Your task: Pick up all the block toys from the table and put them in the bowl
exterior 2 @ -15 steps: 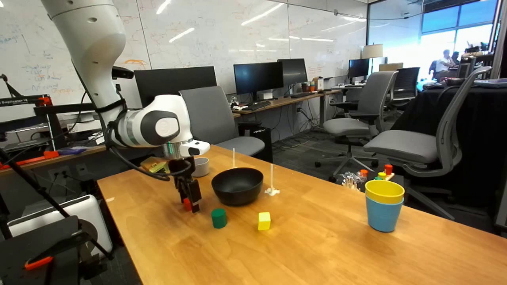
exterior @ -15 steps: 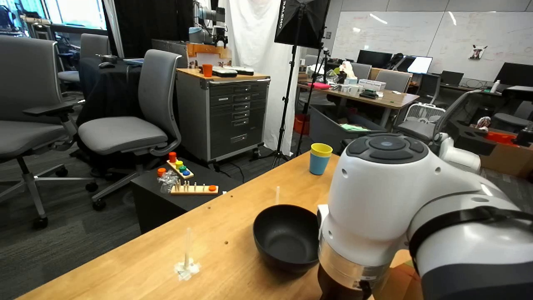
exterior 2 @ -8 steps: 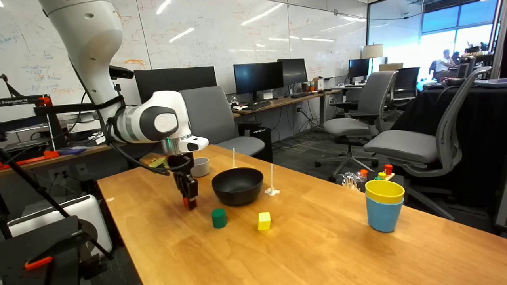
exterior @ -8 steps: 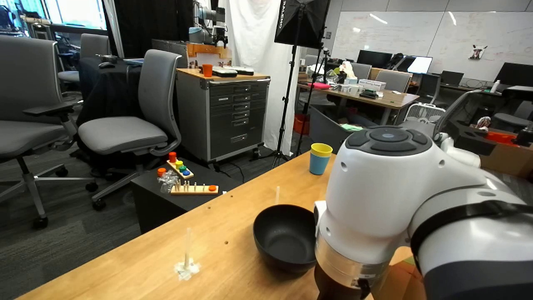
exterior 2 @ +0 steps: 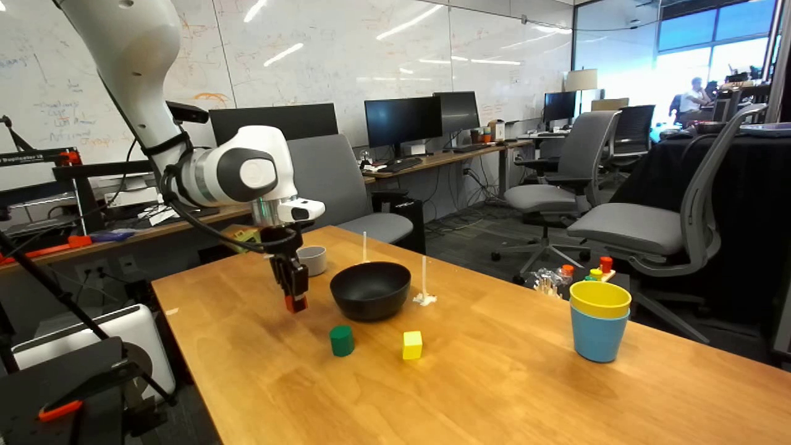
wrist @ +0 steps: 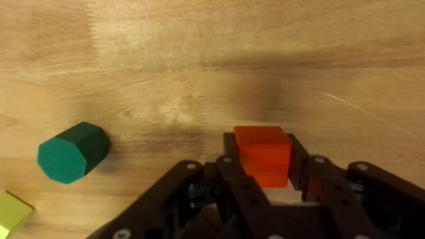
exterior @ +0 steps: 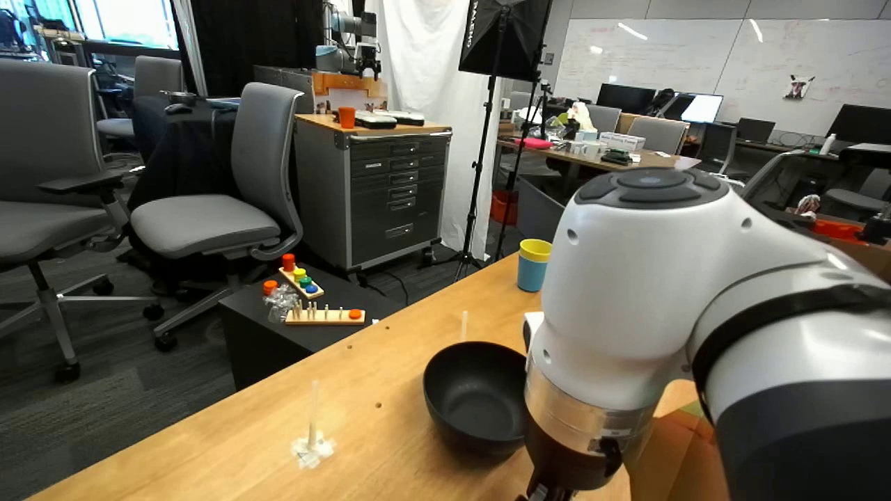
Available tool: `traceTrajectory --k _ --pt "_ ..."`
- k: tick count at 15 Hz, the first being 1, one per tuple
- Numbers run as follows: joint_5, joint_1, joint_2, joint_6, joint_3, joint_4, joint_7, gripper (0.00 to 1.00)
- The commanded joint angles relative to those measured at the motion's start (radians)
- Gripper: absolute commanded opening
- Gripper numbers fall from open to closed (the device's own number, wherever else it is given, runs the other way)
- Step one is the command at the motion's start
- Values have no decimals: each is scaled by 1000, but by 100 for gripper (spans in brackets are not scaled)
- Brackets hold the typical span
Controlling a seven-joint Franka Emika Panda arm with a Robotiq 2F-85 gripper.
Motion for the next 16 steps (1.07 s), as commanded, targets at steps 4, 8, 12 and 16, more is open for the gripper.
traceTrajectory --k 4,8,12,16 --pt "-35 -18 -142 -192 -6 78 0 13" --pt "-76 -59 -140 -266 -5 166 11 13" --pt "-133 -89 -80 -262 -24 195 37 13" --pt "-145 -107 16 -179 -31 187 31 13"
